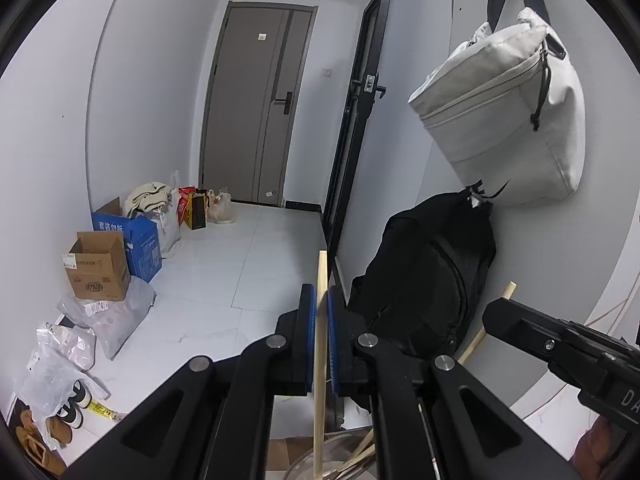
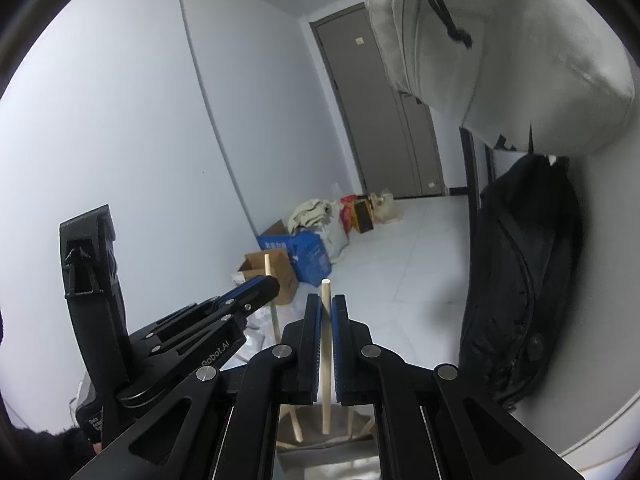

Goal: Organize utensils
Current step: 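Raise both held sticks over the white holder and drop them in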

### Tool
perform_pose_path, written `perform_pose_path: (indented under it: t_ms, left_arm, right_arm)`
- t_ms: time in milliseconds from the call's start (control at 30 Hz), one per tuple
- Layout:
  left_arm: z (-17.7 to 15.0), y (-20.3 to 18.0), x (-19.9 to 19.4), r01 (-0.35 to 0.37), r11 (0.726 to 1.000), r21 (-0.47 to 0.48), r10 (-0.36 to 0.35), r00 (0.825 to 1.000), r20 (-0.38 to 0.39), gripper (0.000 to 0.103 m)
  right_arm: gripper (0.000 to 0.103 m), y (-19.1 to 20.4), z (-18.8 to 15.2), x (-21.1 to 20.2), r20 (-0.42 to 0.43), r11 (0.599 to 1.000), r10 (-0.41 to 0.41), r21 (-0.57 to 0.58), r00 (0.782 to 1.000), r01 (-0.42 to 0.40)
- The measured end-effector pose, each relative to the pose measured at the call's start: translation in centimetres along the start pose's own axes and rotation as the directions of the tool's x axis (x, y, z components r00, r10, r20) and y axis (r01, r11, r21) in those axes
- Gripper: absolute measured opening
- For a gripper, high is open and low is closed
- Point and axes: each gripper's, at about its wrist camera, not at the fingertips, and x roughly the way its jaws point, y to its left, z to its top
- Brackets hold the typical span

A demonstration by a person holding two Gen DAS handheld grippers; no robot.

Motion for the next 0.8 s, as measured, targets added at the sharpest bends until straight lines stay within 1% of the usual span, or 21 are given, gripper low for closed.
perform_pose_path:
  t_ms: [133, 300, 367, 567, 600, 767, 800]
  left_arm:
    - [-0.3, 0.2, 0.5, 0.001, 1.0, 0.0, -0.001, 1.0, 0.005, 0.002]
    - [-0.8, 0.0, 1.7, 0.005, 1.0, 0.018, -0.005, 1.0, -0.017, 0.002]
    - [-1.1, 0.1, 1.7, 0.004, 1.0, 0.012, -0.004, 1.0, -0.014, 0.002]
    - [-2.6, 0.9, 0.9, 0.041, 0.999, -0.012, -0.041, 0.999, -0.004, 0.002]
    - [-2.7, 0.9, 0.8, 0.058, 0.998, -0.011, -0.058, 0.998, -0.009, 0.002]
    - [-3.2, 0.8, 0.9, 0.096, 0.995, 0.014, -0.095, 0.995, -0.042, 0.002]
    - [-3.3, 0.8, 0.9, 0.105, 0.994, 0.015, -0.105, 0.993, -0.05, 0.002]
  right_arm:
    - [0.004, -0.2, -0.5, 0.9, -0.012, 1.0, 0.003, -0.006, 1.0, -0.003]
    - [0.004, -0.1, -1.2, 1.8, -0.028, 1.0, 0.005, -0.025, 1.0, -0.006]
    - [0.004, 0.0, -1.7, 2.4, -0.044, 0.999, 0.005, -0.035, 0.999, -0.007]
    - [0.004, 0.0, -3.4, 4.0, -0.098, 0.999, 0.014, -0.048, 0.995, -0.019]
    - [0.004, -0.1, -3.6, 4.1, -0.102, 0.999, 0.015, -0.05, 0.995, -0.02]
    - [0.005, -0.2, -4.6, 4.8, -0.139, 0.998, 0.018, -0.054, 0.99, -0.026]
    - [0.007, -0.3, -4.7, 4.9, -0.147, 0.998, 0.024, -0.049, 0.989, -0.031]
